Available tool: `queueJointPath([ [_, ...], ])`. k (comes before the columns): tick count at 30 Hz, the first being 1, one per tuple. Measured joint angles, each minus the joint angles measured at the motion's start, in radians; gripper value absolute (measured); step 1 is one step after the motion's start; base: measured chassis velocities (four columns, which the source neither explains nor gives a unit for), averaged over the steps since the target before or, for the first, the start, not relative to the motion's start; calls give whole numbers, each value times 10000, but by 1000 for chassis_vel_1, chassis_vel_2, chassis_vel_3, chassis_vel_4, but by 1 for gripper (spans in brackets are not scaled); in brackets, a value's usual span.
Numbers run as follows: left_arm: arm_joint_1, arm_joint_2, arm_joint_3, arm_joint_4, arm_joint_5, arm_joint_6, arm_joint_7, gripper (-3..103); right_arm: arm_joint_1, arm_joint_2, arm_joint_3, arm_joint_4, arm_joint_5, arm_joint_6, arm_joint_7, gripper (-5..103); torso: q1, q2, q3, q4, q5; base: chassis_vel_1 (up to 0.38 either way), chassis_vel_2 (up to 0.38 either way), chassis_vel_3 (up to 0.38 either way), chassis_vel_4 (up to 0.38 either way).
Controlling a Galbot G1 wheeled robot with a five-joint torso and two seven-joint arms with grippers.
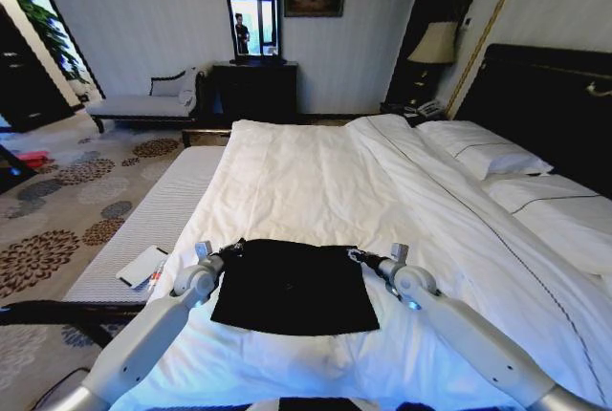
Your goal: Fold the clothes on the bed.
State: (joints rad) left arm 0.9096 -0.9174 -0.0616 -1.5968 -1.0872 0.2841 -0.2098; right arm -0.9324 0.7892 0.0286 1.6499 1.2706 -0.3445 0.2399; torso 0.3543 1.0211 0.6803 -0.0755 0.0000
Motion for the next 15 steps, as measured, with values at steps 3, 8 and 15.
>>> queueJointPath([
  [3,-1,-12,-2,1,-4,-5,-11,1,-32,-6,-9,67,-7,16,18,31,0,-1,0,0,0,0,0,0,0],
  [8,9,-22,-16,-8,-14,-13,-28,1,-41,-12,-11,155,-9,30,105,15,-1,0,0,0,0,0,0,0,0],
  [15,57,-28,-44,-100,-21,-19,-109,1,-81,-21,26,360,10,77,148,1,0,0,0,0,0,0,0,0,0],
])
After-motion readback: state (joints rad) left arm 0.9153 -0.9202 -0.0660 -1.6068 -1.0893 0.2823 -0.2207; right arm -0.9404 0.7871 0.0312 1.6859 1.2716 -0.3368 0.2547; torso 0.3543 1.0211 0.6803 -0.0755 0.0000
